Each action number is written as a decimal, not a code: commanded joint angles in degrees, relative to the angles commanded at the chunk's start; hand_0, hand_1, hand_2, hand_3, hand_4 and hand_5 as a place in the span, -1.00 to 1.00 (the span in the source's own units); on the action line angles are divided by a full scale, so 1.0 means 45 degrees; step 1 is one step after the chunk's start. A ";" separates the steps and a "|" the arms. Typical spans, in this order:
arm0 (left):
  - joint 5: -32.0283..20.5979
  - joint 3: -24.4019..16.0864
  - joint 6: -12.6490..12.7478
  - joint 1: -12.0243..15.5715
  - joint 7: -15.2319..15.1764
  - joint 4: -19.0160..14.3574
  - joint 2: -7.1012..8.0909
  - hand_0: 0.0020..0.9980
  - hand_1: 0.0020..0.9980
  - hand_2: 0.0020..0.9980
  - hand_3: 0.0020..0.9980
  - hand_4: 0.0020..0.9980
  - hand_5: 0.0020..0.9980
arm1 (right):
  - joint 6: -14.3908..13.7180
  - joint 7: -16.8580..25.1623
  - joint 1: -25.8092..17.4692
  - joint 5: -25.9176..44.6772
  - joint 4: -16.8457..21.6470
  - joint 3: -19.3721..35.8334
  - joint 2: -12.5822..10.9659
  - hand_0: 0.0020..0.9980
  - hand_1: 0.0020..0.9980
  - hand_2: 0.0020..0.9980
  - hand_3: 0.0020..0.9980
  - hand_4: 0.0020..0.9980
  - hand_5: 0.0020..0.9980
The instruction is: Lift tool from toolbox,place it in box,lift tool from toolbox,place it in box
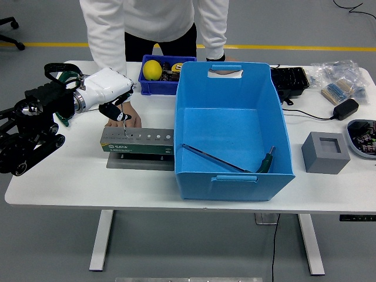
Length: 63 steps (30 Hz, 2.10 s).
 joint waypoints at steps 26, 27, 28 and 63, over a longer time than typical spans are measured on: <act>-0.0653 -0.3185 -0.0840 0.0070 0.1546 -0.5086 0.0061 -0.72 -1.00 -0.94 -0.90 0.61 -0.51 | 0.0004 0.0021 -0.0019 0.0025 -0.0017 -0.0034 -0.0011 0.44 0.45 0.57 0.28 0.77 0.51; -0.0665 -0.3142 -0.0837 0.0105 0.1596 -0.5252 -0.0019 -0.72 -1.00 -0.94 -0.90 0.61 -0.51 | 0.0002 0.0018 -0.0018 0.0019 -0.0018 -0.0026 -0.0008 0.44 0.45 0.57 0.28 0.77 0.51; -0.0686 -0.3011 -0.0826 0.0153 0.1650 -0.5458 -0.0120 -0.72 -1.00 -0.94 -0.90 0.61 -0.51 | 0.0001 0.0014 -0.0015 0.0007 -0.0017 -0.0014 -0.0006 0.44 0.45 0.57 0.28 0.77 0.51; -0.2878 -0.0445 0.0908 0.1528 0.1080 -0.4385 -0.2214 -0.47 -0.35 0.19 0.53 0.68 -0.22 | -0.0040 -0.0029 -0.0091 -0.0116 0.0011 0.0065 0.0012 0.44 0.45 0.57 0.27 0.75 0.50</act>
